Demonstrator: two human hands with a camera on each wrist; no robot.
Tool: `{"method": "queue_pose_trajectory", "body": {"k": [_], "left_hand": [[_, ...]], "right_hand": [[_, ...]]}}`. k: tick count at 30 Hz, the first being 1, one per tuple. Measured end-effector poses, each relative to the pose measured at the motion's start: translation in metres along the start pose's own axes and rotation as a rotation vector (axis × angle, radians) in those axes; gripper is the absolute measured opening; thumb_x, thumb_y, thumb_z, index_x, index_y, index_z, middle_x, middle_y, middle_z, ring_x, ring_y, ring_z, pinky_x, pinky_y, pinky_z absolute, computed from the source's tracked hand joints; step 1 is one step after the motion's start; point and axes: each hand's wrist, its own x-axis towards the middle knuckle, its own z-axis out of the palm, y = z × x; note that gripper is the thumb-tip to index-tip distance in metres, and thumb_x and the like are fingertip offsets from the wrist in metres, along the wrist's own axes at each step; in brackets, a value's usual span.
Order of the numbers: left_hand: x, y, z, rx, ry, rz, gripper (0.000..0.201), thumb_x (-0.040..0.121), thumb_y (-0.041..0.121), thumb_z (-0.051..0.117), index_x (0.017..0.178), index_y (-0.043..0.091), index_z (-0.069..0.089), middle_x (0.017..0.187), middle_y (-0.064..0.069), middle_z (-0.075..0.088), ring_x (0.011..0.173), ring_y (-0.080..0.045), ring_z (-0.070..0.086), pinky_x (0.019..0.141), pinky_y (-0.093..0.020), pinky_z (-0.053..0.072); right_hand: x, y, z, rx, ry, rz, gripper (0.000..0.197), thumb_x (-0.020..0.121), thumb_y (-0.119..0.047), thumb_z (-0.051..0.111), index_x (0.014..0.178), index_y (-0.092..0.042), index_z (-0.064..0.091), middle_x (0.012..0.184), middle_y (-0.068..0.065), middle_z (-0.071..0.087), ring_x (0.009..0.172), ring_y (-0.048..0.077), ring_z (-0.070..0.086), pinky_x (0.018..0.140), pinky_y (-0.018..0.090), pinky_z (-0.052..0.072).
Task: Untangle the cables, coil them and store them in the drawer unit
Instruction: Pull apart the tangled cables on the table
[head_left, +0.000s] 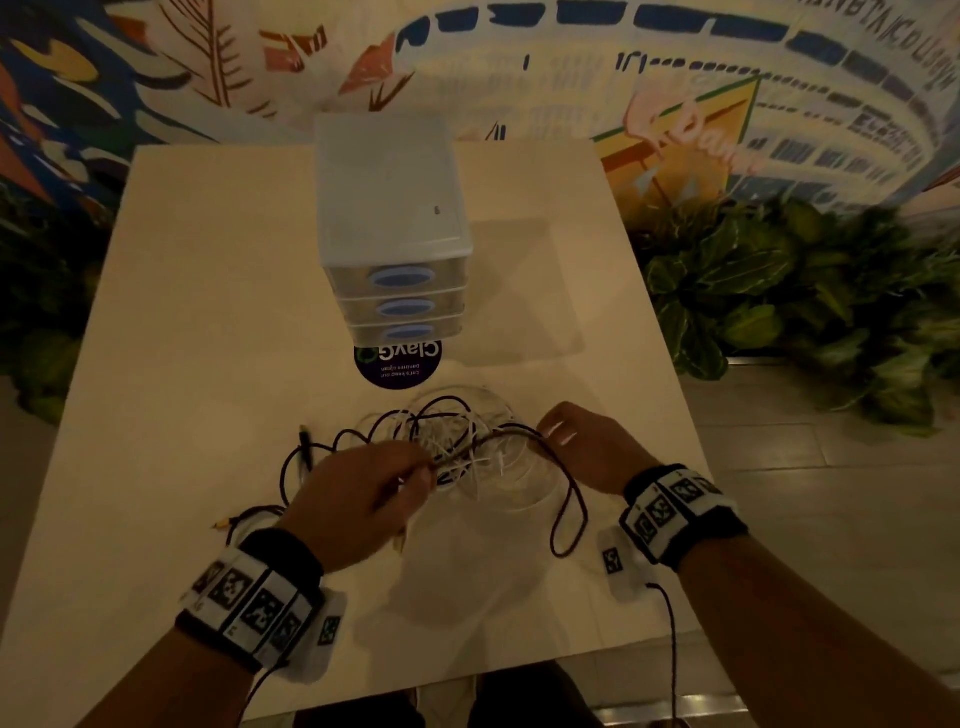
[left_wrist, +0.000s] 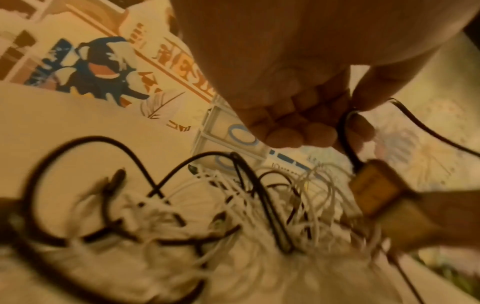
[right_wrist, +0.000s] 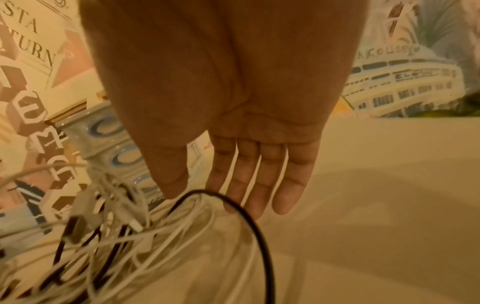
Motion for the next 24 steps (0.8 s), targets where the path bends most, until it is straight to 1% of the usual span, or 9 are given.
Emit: {"method": "queue_pose_trajectory", "body": {"k": [4, 7, 10, 14, 16, 18, 20, 22, 24], "left_hand": [[-0.022, -0.002, 0.013, 0.149, -0.277, -0.027, 0.049, 0.089, 0.062, 0.024, 0.089, 0.035, 0.065, 0.075, 0.018, 0.060, 0.067, -0.003, 0.055, 0.066, -0.014, 0.040], [-0.032, -0.007, 0.024, 0.179, -0.372, -0.087, 0.040, 0.093, 0.058, 0.026, 0.085, 0.034, 0.057, 0.075, 0.012, 0.058, 0.069, -0.007, 0.054, 0.069, -0.023, 0.045], [-0.037, -0.013, 0.033, 0.204, -0.432, -0.182, 0.031, 0.102, 0.048, 0.035, 0.088, 0.029, 0.055, 0.081, 0.005, 0.060, 0.072, -0.012, 0.055, 0.074, -0.034, 0.049], [-0.038, -0.019, 0.040, 0.122, -0.392, -0.338, 0.035, 0.106, 0.048, 0.028, 0.103, 0.034, 0.060, 0.089, 0.005, 0.065, 0.079, -0.012, 0.059, 0.076, -0.034, 0.050], [-0.034, -0.022, 0.043, 0.028, -0.298, -0.432, 0.044, 0.105, 0.053, 0.021, 0.109, 0.037, 0.062, 0.086, 0.006, 0.065, 0.079, -0.008, 0.060, 0.078, -0.033, 0.049], [-0.029, -0.022, 0.045, -0.049, -0.239, -0.480, 0.050, 0.104, 0.055, 0.018, 0.118, 0.037, 0.063, 0.077, 0.010, 0.059, 0.074, -0.004, 0.058, 0.074, -0.031, 0.046], [-0.024, -0.021, 0.046, -0.033, -0.275, -0.467, 0.052, 0.103, 0.058, 0.018, 0.134, 0.040, 0.055, 0.089, 0.009, 0.065, 0.081, -0.006, 0.060, 0.078, -0.030, 0.046], [-0.023, -0.022, 0.047, 0.056, -0.352, -0.412, 0.055, 0.101, 0.065, 0.020, 0.149, 0.045, 0.038, 0.119, 0.005, 0.068, 0.101, -0.014, 0.064, 0.089, -0.034, 0.051], [-0.025, -0.023, 0.048, 0.160, -0.423, -0.383, 0.064, 0.097, 0.071, 0.024, 0.155, 0.044, 0.023, 0.117, 0.004, 0.068, 0.104, -0.018, 0.064, 0.090, -0.037, 0.053]], "right_hand": [[0.006, -0.015, 0.010, -0.051, 0.045, 0.002, 0.019, 0.098, -0.040, 0.061, 0.109, -0.024, 0.059, 0.086, -0.004, 0.065, 0.083, 0.022, 0.064, 0.077, 0.037, 0.055], [0.008, -0.021, 0.008, 0.028, 0.146, -0.009, 0.015, 0.103, -0.024, 0.053, 0.116, -0.026, 0.059, 0.077, 0.003, 0.064, 0.069, 0.025, 0.062, 0.067, 0.037, 0.053], [0.008, -0.028, 0.002, 0.054, 0.177, -0.035, 0.011, 0.102, -0.027, 0.052, 0.108, -0.029, 0.061, 0.072, 0.004, 0.062, 0.064, 0.022, 0.058, 0.057, 0.030, 0.045], [0.010, -0.037, -0.004, -0.113, 0.196, -0.100, 0.026, 0.098, -0.057, 0.052, 0.093, -0.036, 0.068, 0.064, -0.014, 0.051, 0.063, 0.005, 0.049, 0.061, 0.027, 0.036], [0.014, -0.040, -0.002, -0.124, 0.154, -0.119, 0.029, 0.100, -0.055, 0.050, 0.101, -0.037, 0.073, 0.075, -0.017, 0.061, 0.073, 0.007, 0.056, 0.069, 0.027, 0.040], [0.019, -0.042, 0.001, -0.152, 0.108, -0.124, 0.030, 0.102, -0.047, 0.050, 0.109, -0.030, 0.074, 0.098, -0.005, 0.071, 0.093, 0.019, 0.063, 0.078, 0.030, 0.046], [0.024, -0.044, 0.005, -0.203, 0.082, -0.142, 0.031, 0.104, -0.040, 0.050, 0.111, -0.022, 0.074, 0.108, 0.006, 0.070, 0.108, 0.028, 0.061, 0.090, 0.037, 0.049], [0.027, -0.047, 0.008, -0.226, 0.067, -0.160, 0.030, 0.104, -0.035, 0.050, 0.111, -0.018, 0.073, 0.105, 0.007, 0.067, 0.105, 0.031, 0.061, 0.089, 0.038, 0.049], [0.030, -0.048, 0.008, -0.228, 0.034, -0.146, 0.031, 0.105, -0.035, 0.047, 0.113, -0.019, 0.073, 0.104, 0.005, 0.066, 0.100, 0.028, 0.062, 0.084, 0.034, 0.048]]}}
